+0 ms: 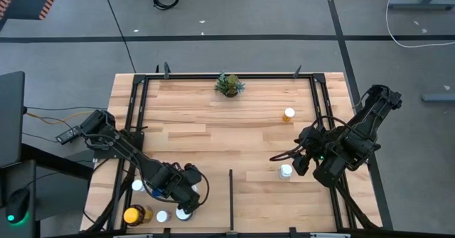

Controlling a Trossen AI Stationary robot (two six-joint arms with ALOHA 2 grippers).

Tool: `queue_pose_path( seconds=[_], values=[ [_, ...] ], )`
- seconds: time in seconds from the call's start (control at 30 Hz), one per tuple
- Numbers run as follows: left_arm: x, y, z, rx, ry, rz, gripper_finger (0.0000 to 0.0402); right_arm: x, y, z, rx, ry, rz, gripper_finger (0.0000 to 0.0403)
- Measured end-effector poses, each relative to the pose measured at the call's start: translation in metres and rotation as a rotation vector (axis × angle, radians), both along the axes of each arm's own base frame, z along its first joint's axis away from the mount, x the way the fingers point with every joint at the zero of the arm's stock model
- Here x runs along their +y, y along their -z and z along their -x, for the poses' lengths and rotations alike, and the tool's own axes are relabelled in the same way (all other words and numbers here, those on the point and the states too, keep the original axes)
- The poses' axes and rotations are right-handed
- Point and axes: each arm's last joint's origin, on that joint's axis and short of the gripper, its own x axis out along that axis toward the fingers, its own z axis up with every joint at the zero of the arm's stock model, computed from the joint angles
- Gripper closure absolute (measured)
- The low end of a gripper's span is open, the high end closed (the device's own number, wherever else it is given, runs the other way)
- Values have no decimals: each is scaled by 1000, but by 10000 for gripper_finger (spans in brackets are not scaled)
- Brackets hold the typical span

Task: Pick and place medicine bottles onto shelf by color
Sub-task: Put the white medicine bottle on the shelf, then put the white and blue medicine bottle on the shelf

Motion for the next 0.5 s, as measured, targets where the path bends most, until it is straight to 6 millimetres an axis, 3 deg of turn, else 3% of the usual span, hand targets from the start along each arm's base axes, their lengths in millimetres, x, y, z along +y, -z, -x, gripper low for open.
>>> queue_pose_path(
  seconds=[0.5],
  values=[
    [21,-41,-8,16,145,-99,106,2,0,-2,-62,82,-64,126]
  ],
)
